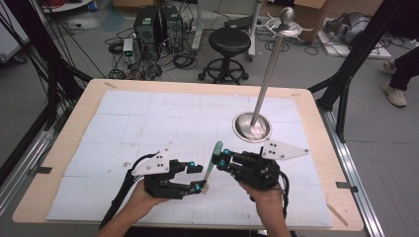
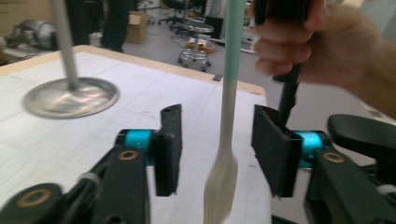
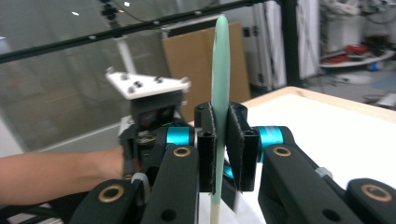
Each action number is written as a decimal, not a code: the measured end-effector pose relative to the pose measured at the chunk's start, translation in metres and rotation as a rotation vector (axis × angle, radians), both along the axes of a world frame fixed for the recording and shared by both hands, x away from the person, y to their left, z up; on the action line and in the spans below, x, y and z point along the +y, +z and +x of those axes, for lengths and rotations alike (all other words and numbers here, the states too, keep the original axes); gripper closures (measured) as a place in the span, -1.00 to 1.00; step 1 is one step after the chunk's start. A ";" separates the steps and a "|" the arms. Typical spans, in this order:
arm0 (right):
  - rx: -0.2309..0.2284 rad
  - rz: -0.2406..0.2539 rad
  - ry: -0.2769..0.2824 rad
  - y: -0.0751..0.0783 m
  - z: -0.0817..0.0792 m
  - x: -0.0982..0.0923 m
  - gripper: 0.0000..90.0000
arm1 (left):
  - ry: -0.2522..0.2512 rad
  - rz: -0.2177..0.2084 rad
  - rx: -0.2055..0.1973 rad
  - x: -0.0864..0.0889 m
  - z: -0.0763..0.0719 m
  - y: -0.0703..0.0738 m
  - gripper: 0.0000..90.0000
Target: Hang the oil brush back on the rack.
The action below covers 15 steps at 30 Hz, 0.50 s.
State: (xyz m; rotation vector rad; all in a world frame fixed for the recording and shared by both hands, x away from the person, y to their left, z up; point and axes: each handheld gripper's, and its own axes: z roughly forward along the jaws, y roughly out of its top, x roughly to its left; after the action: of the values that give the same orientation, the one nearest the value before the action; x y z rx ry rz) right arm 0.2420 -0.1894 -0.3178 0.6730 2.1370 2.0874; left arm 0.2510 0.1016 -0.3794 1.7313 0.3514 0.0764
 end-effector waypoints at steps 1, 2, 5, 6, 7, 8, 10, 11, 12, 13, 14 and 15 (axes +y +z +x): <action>-0.003 -0.011 -0.012 0.004 0.004 -0.002 0.84 | 0.013 -0.001 -0.002 0.005 0.002 -0.001 0.04; -0.003 -0.018 -0.025 0.009 0.007 -0.005 0.84 | 0.031 0.001 -0.001 0.010 0.003 -0.001 0.02; -0.014 -0.045 -0.057 0.023 0.017 -0.011 0.84 | 0.079 -0.008 0.001 0.024 0.007 -0.003 -0.10; -0.015 -0.051 -0.066 0.028 0.021 -0.013 0.84 | 0.094 -0.011 0.002 0.029 0.008 -0.004 -0.11; -0.016 -0.053 -0.075 0.032 0.025 -0.015 0.84 | 0.107 -0.013 0.005 0.034 0.009 -0.004 -0.13; -0.012 -0.061 -0.089 0.037 0.030 -0.018 0.84 | 0.117 -0.008 0.005 0.039 0.010 -0.005 -0.16; -0.009 -0.065 -0.115 0.046 0.039 -0.022 0.84 | 0.138 0.001 -0.003 0.047 0.011 -0.006 -0.18; -0.007 -0.068 -0.127 0.051 0.043 -0.025 0.84 | 0.146 0.003 -0.003 0.050 0.012 -0.007 -0.20; -0.009 -0.071 -0.141 0.056 0.047 -0.027 0.84 | 0.159 0.004 0.000 0.054 0.012 -0.008 -0.24; -0.009 -0.073 -0.156 0.061 0.051 -0.028 0.84 | 0.180 0.011 0.002 0.056 0.013 -0.009 -0.30; -0.011 -0.076 -0.164 0.066 0.056 -0.030 0.84 | 0.203 0.026 0.000 0.058 0.014 -0.009 -0.43; -0.013 -0.079 -0.179 0.072 0.060 -0.032 0.84 | 0.207 0.039 -0.003 0.061 0.015 -0.009 -0.55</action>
State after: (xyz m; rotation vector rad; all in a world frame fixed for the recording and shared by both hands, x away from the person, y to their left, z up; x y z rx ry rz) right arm 0.3019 -0.2215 -0.2462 0.8061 2.0562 1.9016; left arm 0.2658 0.1622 -0.3889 1.7283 0.5292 0.2372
